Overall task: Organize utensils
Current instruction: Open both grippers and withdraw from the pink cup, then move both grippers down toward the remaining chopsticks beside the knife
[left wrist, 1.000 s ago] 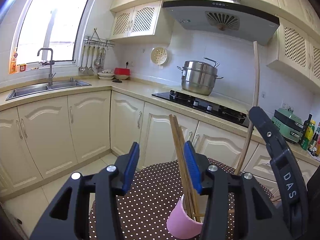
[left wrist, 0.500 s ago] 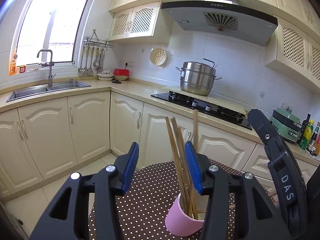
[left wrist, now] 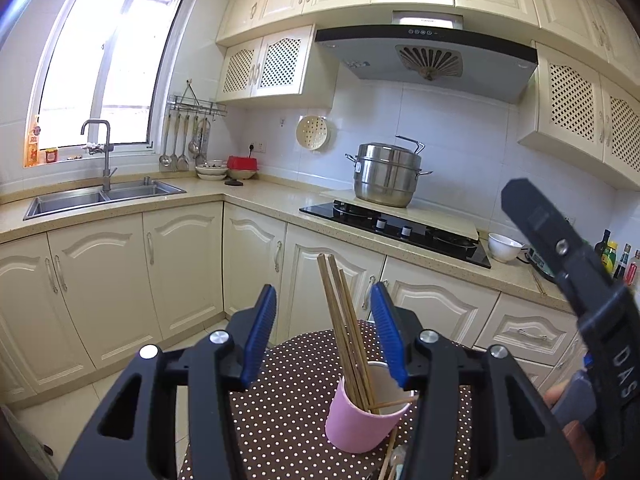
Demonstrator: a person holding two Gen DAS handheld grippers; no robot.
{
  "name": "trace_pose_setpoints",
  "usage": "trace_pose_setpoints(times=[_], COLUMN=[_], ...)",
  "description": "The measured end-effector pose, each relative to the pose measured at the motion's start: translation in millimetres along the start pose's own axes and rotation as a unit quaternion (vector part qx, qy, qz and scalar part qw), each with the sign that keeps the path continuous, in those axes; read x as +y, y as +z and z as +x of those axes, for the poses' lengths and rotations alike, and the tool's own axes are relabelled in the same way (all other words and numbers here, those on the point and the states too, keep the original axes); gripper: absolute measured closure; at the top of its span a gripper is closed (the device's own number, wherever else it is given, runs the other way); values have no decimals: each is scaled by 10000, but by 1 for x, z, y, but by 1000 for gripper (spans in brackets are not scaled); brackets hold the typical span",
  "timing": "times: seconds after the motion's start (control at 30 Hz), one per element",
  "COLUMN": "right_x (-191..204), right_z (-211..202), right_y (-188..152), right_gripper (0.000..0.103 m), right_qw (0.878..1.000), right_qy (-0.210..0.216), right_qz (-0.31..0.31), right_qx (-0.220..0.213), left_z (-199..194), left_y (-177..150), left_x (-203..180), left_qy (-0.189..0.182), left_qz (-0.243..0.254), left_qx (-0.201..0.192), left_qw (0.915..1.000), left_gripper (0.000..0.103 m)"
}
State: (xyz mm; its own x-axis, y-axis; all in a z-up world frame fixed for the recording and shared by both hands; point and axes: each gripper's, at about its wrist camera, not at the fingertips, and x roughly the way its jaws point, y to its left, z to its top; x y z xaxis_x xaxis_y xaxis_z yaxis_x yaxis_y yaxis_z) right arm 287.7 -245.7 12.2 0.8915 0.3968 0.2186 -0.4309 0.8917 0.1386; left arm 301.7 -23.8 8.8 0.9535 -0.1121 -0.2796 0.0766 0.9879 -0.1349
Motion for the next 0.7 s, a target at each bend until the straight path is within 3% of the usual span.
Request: trace_pose_setpoints(times=[0.17, 0.37, 0.53, 0.7], right_x=[8, 10, -2, -29], right_z=[-24, -55, -71, -74], right_y=[19, 24, 3, -39], right_gripper=[32, 28, 27, 27], right_qw=[9999, 9991, 9923, 9741], right_qy=[58, -304, -847, -1370], right_qz=[-19, -240, -364, -220], right_qx=[-97, 177, 822, 1788], left_z=[-28, -46, -31, -6], left_y=[0, -14, -42, -78], left_x=[-8, -18, -26, -28], left_qy=[36, -79, -384, -590], left_qz=[103, 302, 539, 865], left_qx=[-28, 253, 1246, 2319], left_qw=[9999, 9992, 9900, 9671], left_gripper=[53, 45, 43, 43])
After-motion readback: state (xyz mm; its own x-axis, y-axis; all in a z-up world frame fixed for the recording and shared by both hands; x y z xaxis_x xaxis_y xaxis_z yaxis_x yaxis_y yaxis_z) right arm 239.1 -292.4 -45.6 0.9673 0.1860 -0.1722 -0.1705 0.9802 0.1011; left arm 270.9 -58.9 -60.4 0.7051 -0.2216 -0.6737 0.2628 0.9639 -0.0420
